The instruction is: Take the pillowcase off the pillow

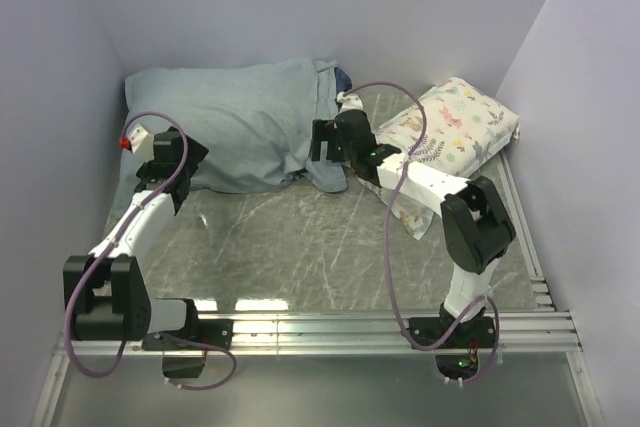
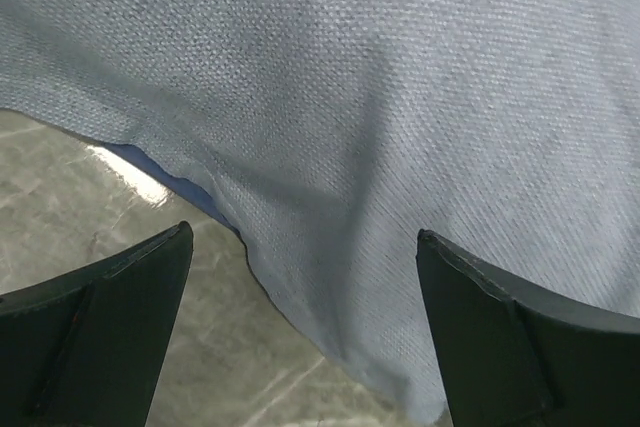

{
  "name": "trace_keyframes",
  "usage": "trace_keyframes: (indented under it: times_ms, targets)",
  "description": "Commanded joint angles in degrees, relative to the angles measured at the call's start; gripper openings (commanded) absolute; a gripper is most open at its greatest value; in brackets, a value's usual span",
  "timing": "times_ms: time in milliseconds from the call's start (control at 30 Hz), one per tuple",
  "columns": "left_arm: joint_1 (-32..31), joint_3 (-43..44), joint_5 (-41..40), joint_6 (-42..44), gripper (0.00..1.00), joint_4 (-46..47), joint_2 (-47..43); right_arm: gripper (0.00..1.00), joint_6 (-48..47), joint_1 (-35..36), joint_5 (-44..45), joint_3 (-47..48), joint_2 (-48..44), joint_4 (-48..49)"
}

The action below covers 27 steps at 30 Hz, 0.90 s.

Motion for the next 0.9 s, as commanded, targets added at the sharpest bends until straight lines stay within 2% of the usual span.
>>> trace_keyframes:
  times_ms: [0, 233, 333, 400, 467, 500, 533, 567, 633, 867]
  targets:
    - [1.06, -1.48, 4.31, 1.16, 0.99, 11.53, 2.63, 0.97, 0.0, -0.73, -1.06, 2.02, 2.59, 2.35]
    - [1.32, -1.4, 6.15, 1.17, 0.99, 18.06, 12.2, 0.94, 2.55, -0.73, -2.91, 4.21, 9.45, 3.24]
    - [1.32, 0.79, 6.06, 1.17, 0.87, 17.64, 16.07, 0.89, 3.08, -0.64, -3.26, 4.91, 10.94, 3.59]
    - [1.32, 2.02, 5.89, 0.99, 0.71, 16.93, 17.75, 0.85, 3.17, -0.82, -4.05, 5.35, 11.82, 4.12]
    - [1.32, 3.52, 5.8, 0.99, 0.5, 15.88, 19.6, 0.66, 3.52, -0.64, -4.58, 6.49, 12.26, 2.9]
    - [1.32, 4.04, 5.63, 0.91, 0.27, 15.35, 20.04, 0.53, 3.61, -0.64, -4.67, 6.76, 12.18, 2.54]
    - [1.32, 5.27, 5.36, 0.9, 0.14, 14.39, 20.3, 0.3, 3.61, -0.64, -4.5, 6.76, 11.57, 2.19]
    - [1.32, 5.71, 4.58, 0.99, 0.01, 13.51, 20.22, 0.2, 3.61, -0.73, -3.88, 6.59, 11.04, 1.66]
    - [1.32, 6.51, 3.52, 0.91, 0.01, 10.79, 18.65, 0.0, 3.78, -0.64, -3.53, 6.5, 9.81, 0.7]
    - [1.32, 8.44, -2.72, 2.04, 0.0, 0.59, 5.91, 0.0, 2.56, -0.73, -5.28, 7.46, -0.54, -4.57]
